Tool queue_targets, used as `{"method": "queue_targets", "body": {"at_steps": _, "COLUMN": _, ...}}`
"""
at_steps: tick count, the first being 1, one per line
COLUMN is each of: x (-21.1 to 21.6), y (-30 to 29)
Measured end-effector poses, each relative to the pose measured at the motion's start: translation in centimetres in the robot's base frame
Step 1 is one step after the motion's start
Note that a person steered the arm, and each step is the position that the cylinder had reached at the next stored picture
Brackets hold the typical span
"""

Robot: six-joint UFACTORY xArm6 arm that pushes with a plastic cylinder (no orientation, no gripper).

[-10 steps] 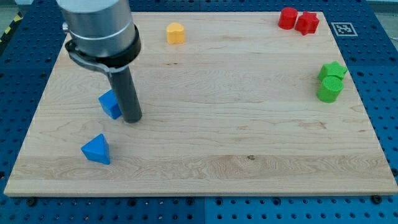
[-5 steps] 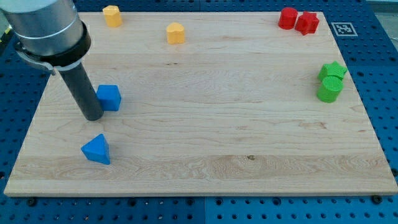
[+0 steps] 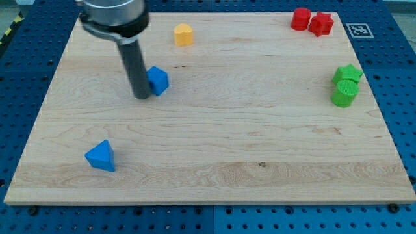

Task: Push blue cube towards top center

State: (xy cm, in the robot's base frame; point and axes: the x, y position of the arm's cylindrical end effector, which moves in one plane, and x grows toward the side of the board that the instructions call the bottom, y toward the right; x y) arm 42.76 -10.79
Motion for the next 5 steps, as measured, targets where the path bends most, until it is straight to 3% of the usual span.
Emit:
{"method": "queue_targets", "body": {"at_steps": 2, "x": -3.7, "y": 6.2}}
{"method": "queue_targets", "body": {"at_steps": 5, "x": -3.8, "y": 2.4}}
